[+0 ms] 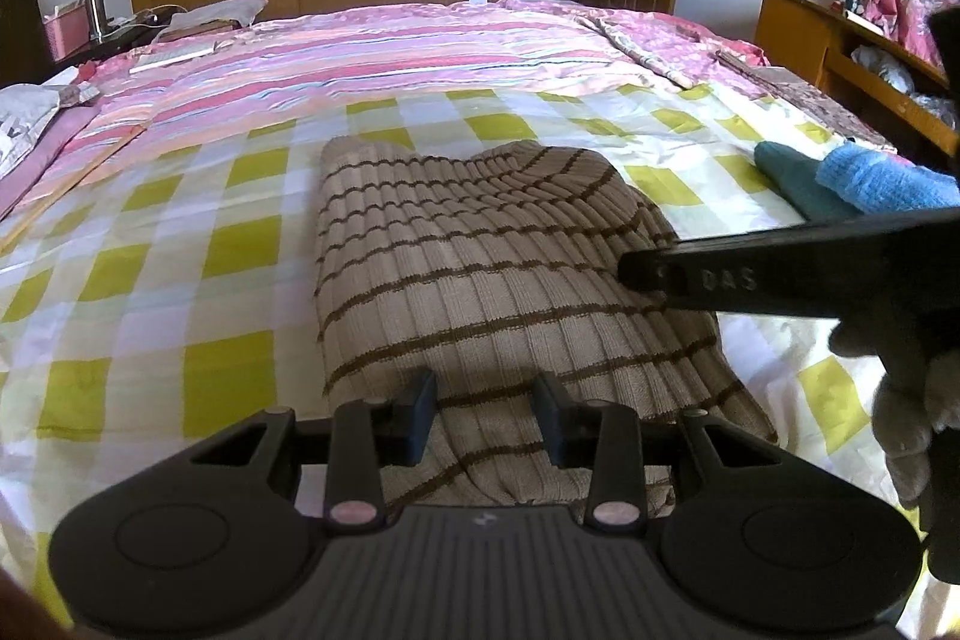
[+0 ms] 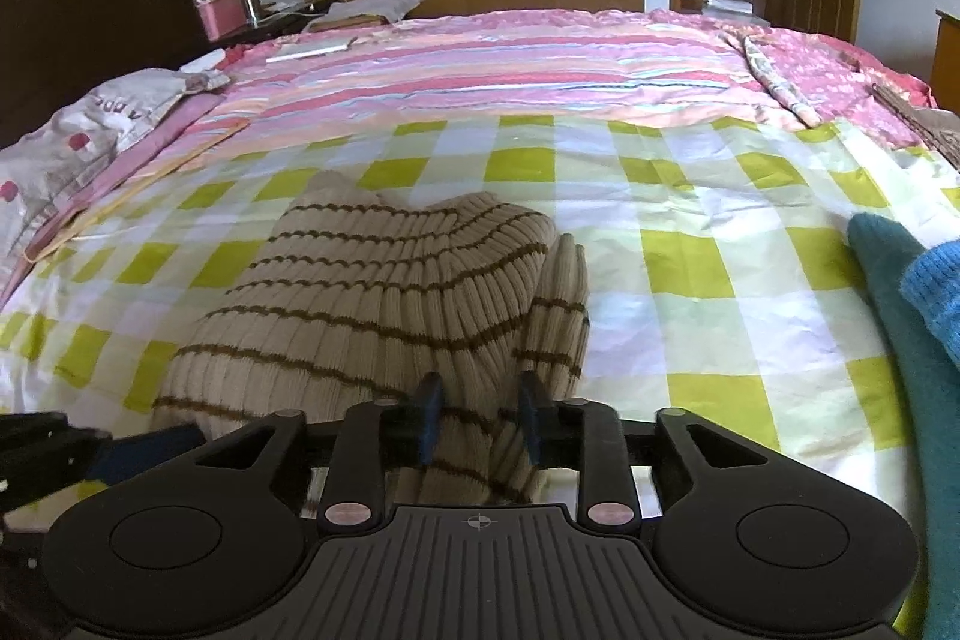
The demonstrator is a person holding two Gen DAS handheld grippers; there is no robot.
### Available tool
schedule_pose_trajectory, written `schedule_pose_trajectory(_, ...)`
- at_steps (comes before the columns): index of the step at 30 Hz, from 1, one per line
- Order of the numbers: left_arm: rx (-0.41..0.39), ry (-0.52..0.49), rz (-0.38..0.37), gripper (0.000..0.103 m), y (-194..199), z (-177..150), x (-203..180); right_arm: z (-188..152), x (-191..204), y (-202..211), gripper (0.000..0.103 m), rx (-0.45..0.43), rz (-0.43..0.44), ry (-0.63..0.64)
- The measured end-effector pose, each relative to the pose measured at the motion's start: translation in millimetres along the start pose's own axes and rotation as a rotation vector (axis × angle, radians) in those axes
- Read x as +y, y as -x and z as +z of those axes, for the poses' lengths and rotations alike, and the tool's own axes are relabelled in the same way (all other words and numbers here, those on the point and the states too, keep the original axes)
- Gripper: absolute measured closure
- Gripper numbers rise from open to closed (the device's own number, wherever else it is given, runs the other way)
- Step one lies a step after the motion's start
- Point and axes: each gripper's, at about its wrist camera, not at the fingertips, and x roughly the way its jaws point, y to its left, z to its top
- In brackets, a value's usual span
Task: Fold small clothes
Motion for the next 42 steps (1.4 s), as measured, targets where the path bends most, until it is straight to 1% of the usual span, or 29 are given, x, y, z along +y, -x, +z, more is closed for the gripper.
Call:
schedule_pose_trajectory(3,-0.006,-0.007,0.008,0.06,1.9,0.3,-0.5,-2.9,-4.5,6.4,0.068,-0.001,0.014,-0.014)
schedule_pose_trajectory(5,-0.01,-0.009,0.013,0.06,3.6,0.8,0.2,-4.3,-5.6,9.5,0.06,-0.007,0.009,-0.013)
schedule_pose_trajectory(7,-0.018,-0.005,0.018,0.059,5.8,1.6,2.2,-6.4,-7.9,10.9,0.056,-0.005,0.011,-0.01)
schedule_pose_trajectory(9,-0.022,0.0,0.02,0.055,7.0,2.7,4.9,-9.0,-9.9,10.3,0.055,0.002,0.013,-0.012)
schedule_pose_trajectory(13,-0.023,-0.003,0.01,0.052,6.9,4.4,9.6,-13.9,-13.8,5.6,0.049,0.016,0.025,-0.035)
schedule_pose_trajectory(16,-0.034,-0.002,-0.009,0.043,7.3,2.5,15.5,-15.9,-17.7,3.3,0.046,0.022,0.04,-0.06)
schedule_pose_trajectory(18,-0.048,0.001,0.005,0.034,7.3,0.6,21.8,-16.6,-21.9,2.1,0.045,0.027,0.061,-0.083)
schedule_pose_trajectory(19,-0.055,0.011,0.016,0.033,6.8,-0.5,26.8,-17.4,-24.3,1.4,0.043,0.03,0.07,-0.095)
schedule_pose_trajectory(21,-0.055,0.054,0.013,0.032,3.8,-1.8,38.6,-19.4,-29.3,-1.3,0.04,0.035,0.088,-0.116)
schedule_pose_trajectory(23,-0.037,0.118,-0.017,0.031,-3.5,-1.8,50.7,-21.9,-33.7,-5.3,0.038,0.042,0.111,-0.144)
schedule_pose_trajectory(25,-0.024,0.151,-0.046,0.031,-12.6,-2.5,56.4,-24.0,-37.3,-11.5,0.037,0.053,0.133,-0.178)
schedule_pose_trajectory(27,-0.026,0.141,-0.058,0.03,-18.9,-3.3,55.5,-25.3,-39.2,-15.4,0.035,0.056,0.145,-0.2)
schedule_pose_trajectory(30,-0.034,0.124,-0.089,0.03,-24.5,-3.4,56.2,-25.5,-45.2,-17.8,0.035,0.063,0.176,-0.235)
schedule_pose_trajectory(32,-0.041,0.148,-0.129,0.03,-22.1,-4.0,63.0,-25.1,-51.6,-17.2,0.035,0.061,0.203,-0.269)
schedule_pose_trajectory(34,-0.046,0.186,-0.172,0.03,-19.3,-5.7,72.4,-24.9,-59.3,-16.4,0.035,0.061,0.249,-0.32)
schedule_pose_trajectory(36,-0.049,0.226,-0.2,0.029,-20.2,-6.1,80.0,-24.7,-64.9,-18.5,0.034,0.067,0.287,-0.365)
schedule_pose_trajectory(38,-0.037,0.263,-0.226,0.029,-26.8,-4.3,84.4,-25.3,-66.8,-24.9,0.033,0.078,0.304,-0.393)
schedule_pose_trajectory(42,-0.034,0.262,-0.247,0.028,-36.0,-1.3,80.9,-26.5,-64.3,-33.1,0.033,0.083,0.341,-0.434)
